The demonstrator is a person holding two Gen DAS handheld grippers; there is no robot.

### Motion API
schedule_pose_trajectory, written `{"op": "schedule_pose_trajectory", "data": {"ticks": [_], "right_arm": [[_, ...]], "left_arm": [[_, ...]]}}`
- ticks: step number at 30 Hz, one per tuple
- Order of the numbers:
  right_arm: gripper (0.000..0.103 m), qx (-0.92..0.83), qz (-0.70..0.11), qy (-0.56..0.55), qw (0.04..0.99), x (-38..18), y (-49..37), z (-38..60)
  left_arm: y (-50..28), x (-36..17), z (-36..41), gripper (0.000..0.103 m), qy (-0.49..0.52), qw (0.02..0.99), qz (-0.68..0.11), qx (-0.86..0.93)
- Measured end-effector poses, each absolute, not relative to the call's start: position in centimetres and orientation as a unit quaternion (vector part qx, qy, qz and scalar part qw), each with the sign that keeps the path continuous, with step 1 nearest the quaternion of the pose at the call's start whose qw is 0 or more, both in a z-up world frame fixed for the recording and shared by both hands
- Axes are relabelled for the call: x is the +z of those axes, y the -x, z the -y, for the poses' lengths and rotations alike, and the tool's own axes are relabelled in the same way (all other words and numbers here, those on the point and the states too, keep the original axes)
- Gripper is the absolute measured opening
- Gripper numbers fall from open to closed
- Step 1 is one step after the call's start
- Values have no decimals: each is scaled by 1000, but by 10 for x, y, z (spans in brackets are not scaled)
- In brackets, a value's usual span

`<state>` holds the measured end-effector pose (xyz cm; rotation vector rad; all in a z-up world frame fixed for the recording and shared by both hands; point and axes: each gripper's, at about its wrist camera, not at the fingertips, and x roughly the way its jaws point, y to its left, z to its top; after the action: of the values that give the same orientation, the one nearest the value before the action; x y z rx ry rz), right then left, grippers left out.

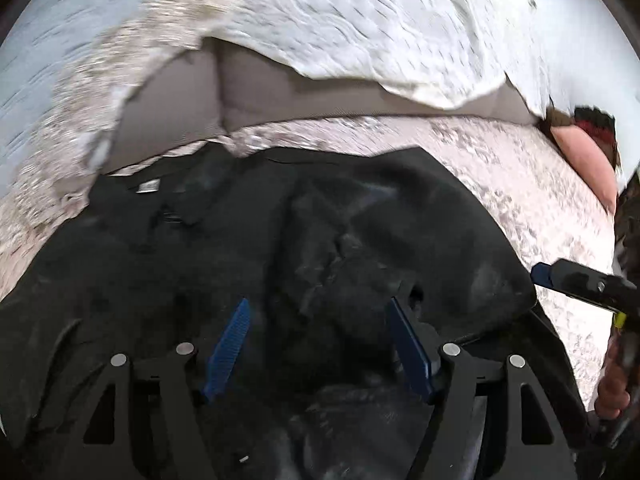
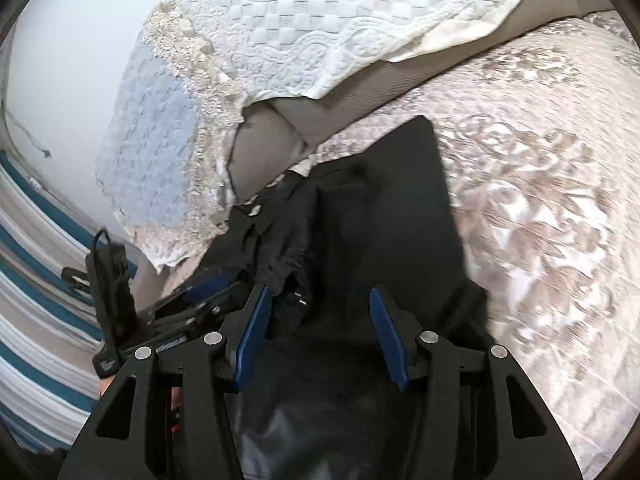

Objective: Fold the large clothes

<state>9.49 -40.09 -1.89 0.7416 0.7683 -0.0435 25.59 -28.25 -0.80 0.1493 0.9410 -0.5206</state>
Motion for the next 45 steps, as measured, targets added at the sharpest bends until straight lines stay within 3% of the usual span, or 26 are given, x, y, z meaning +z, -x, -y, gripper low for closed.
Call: {"op": "schedule_pose_trajectory", "data": {"ticks": [3,4,5,6,12,19,21,23,25,30,31,32,37,45], "right_arm": [[53,-24,-365,-363,857,-26,-85,412],[53,-24,-364,-366,856,-25,-80,414],[53,-24,-363,-368,856,-26,-78,416],[53,-24,-362,-367,857,-24,-75,416],[53,-31,-352,-346,869,-15,-72,417],[53,-56,-365,-319,873,-16,-77,418],[53,-66,-373,-305,874,-15,-79,417],[53,-73,-377,-297,874,-15,-82,418],[52,-80,-382,-286,875,-15,-85,417],[30,-114,-423,-249,864,-32,-93,422],[26,-123,-440,-246,855,-41,-94,425],[24,-123,-448,-246,851,-46,-94,427],[21,-128,-461,-232,847,-52,-96,426],[23,-109,-441,-191,870,-13,-78,400]], "left_arm": [[-250,-10,302,69,-104,864,-424,-252],[-249,-12,308,47,-133,869,-410,-244],[-250,-15,313,11,-162,868,-407,-234],[-252,-18,311,3,-168,864,-415,-229],[-270,12,214,0,-27,909,-389,-144],[-284,5,100,2,83,900,-428,-26],[-277,15,100,9,93,905,-413,-41],[-271,25,120,37,84,908,-402,-79],[-267,30,148,48,48,915,-386,-109],[-290,-3,199,48,-12,896,-420,-148],[-295,-18,201,43,-15,886,-442,-141],[-300,-35,200,38,-12,873,-468,-133],[-288,-44,189,40,-4,872,-467,-146],[-238,21,113,39,6,906,-410,-107]]}}
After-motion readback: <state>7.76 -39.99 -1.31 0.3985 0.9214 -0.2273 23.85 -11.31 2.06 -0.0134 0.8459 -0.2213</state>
